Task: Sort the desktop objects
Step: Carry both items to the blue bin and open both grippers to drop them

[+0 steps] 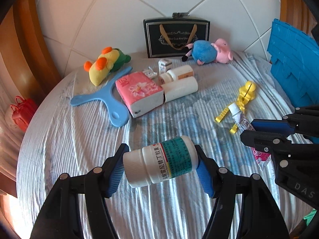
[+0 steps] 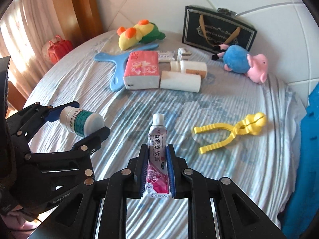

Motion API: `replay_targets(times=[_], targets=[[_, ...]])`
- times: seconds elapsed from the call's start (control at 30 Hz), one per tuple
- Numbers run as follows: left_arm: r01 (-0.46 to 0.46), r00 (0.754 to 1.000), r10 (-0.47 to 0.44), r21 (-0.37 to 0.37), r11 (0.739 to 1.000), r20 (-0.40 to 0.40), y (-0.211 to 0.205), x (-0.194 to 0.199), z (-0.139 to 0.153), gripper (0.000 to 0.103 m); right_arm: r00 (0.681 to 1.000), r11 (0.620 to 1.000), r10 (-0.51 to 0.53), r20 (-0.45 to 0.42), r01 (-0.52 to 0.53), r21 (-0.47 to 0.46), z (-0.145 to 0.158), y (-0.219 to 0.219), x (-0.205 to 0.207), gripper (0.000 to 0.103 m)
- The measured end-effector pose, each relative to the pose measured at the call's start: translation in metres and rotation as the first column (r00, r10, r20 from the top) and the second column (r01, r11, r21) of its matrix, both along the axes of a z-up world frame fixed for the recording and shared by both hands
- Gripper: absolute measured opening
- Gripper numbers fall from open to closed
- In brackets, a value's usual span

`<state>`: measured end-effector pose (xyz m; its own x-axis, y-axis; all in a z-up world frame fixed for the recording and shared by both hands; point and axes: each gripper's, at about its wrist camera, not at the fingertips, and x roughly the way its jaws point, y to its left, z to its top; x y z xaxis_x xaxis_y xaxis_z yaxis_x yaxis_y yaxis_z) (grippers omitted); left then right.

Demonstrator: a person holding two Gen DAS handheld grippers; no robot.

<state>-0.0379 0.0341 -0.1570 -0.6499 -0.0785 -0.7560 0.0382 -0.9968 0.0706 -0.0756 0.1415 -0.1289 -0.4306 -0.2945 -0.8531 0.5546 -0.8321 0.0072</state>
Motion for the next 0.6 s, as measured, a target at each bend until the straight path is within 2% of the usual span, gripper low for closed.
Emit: replay_targets(times=[0.13, 0.3, 0.47, 0.6], targets=[[0.04, 0.995, -0.041, -0.008, 0.999, -0.091, 0.027, 0.013, 0.036, 0.064, 0.993, 0.997, -0.066, -0.094, 0.062, -0.047, 0.04, 0.037, 0.02, 0.018], [0.11, 0.974, -0.112, -0.017, 0.994, -0.196, 0.074, 0.02, 0.078, 0.064, 0.962, 0.985, -0.167, -0.215, 0.151, -0.088, 0.087, 0.09, 0.042, 0.018], [0.191, 0.943, -0.187, -0.012, 0.982, -0.275, 0.129, 0.023, 0.114, 0.064, 0.906, 0.957, -0.285, -0.314, 0.253, -0.14, 0.132, 0.155, 0.058, 0.018], [0.26, 0.909, -0.248, -0.008, 0.965, -0.335, 0.179, 0.022, 0.144, 0.064, 0.838, 0.924, -0.381, -0.392, 0.329, -0.195, 0.17, 0.209, 0.074, 0.018]])
